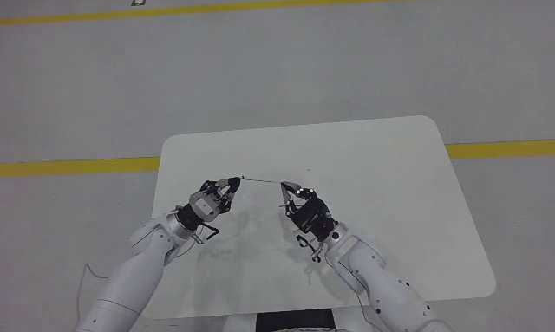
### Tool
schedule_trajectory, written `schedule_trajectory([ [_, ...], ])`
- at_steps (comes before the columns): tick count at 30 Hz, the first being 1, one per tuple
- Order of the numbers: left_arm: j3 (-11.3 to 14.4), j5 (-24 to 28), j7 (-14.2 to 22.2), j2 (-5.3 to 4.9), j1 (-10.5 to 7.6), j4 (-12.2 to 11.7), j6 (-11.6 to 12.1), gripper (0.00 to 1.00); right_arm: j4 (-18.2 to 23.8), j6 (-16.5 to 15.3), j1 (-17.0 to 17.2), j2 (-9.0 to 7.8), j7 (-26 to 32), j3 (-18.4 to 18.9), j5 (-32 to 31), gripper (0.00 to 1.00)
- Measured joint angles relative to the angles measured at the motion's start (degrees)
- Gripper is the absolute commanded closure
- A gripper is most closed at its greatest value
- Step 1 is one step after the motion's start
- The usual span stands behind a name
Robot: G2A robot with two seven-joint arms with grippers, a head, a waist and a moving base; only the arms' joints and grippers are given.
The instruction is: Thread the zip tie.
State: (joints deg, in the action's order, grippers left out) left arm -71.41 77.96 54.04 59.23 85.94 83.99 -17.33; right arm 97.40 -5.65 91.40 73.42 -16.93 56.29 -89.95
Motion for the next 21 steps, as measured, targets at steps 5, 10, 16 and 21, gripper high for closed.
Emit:
schedule_trajectory([
  [5, 0.0, 0.0, 0.0, 0.0, 0.0, 0.0, 0.0, 1.0, 0.2, 0.4, 0.6, -0.19, 0.1, 0.2, 0.0, 1.0],
  [10, 0.0, 0.0, 0.0, 0.0, 0.0, 0.0, 0.0, 1.0, 0.6, 0.9, 1.2, -0.58, 0.4, 0.9, 0.0, 1.0],
  [16, 0.0, 0.0, 0.0, 0.0, 0.0, 0.0, 0.0, 1.0, 1.6, 0.8, 2.3, -1.11, 1.4, 2.1, 0.0, 0.0],
  [21, 0.0, 0.0, 0.0, 0.0, 0.0, 0.0, 0.0, 1.0, 1.6, 0.8, 2.3, -1.1, 1.4, 2.1, 0.0, 0.0],
])
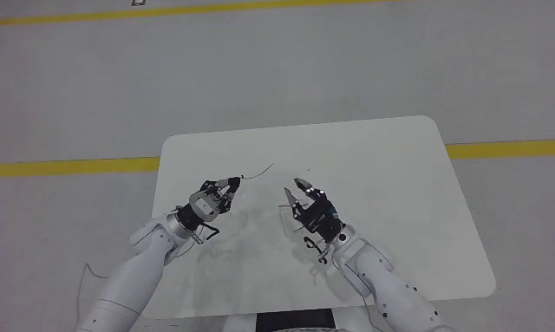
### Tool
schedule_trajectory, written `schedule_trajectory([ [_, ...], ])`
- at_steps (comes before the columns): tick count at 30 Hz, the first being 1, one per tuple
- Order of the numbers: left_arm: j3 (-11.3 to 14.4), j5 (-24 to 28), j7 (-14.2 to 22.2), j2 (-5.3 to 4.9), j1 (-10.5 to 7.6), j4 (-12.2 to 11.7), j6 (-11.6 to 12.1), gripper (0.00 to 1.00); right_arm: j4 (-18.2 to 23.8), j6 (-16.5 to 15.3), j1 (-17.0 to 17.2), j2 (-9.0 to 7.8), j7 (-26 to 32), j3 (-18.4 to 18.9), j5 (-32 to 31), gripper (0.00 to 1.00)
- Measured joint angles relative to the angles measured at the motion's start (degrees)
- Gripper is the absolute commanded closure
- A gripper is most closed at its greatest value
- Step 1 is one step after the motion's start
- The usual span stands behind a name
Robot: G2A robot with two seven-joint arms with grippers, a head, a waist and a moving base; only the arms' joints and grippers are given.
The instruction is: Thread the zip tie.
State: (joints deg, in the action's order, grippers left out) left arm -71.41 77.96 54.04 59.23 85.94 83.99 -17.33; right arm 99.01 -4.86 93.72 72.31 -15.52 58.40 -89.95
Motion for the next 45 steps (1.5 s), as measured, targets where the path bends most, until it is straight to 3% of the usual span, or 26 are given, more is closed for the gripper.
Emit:
schedule_trajectory([
  [5, -0.1, 0.2, -0.6, 0.02, -0.01, 0.2, 0.0, 1.0, -0.1, 0.1, -0.1, -0.02, 0.2, 0.2, 0.1, 0.0],
  [10, -1.8, -2.6, -0.5, -0.74, 0.43, 0.7, -2.2, 1.0, -0.9, 0.2, 0.6, -0.57, 0.1, 3.5, 0.2, 0.0],
  [14, -2.8, -6.0, 0.4, -2.18, 1.38, 0.3, -2.2, 1.0, -0.4, 1.0, 1.8, -1.07, 0.3, 6.5, 0.0, 0.0],
  [20, -4.4, -10.1, 1.9, -4.39, 2.23, 0.5, -2.1, 1.0, 0.1, 1.9, 2.8, -1.48, 1.4, 8.1, 0.0, 0.0],
  [26, -4.4, -9.9, 1.8, -4.35, 2.2, 0.5, -2.0, 1.0, 0.1, 1.9, 2.7, -1.48, 1.3, 8.1, 0.0, 0.0],
  [31, -3.9, -8.7, -2.1, -3.98, 2.48, 0.0, -0.6, 1.0, 0.1, 1.9, 2.7, -1.48, 1.3, 8.1, 0.0, 0.0],
  [45, -3.8, -7.7, -1.2, -3.9, 2.63, 0.0, -0.6, 1.0, 0.1, 1.9, 2.7, -1.48, 1.3, 8.1, 0.0, 0.0],
])
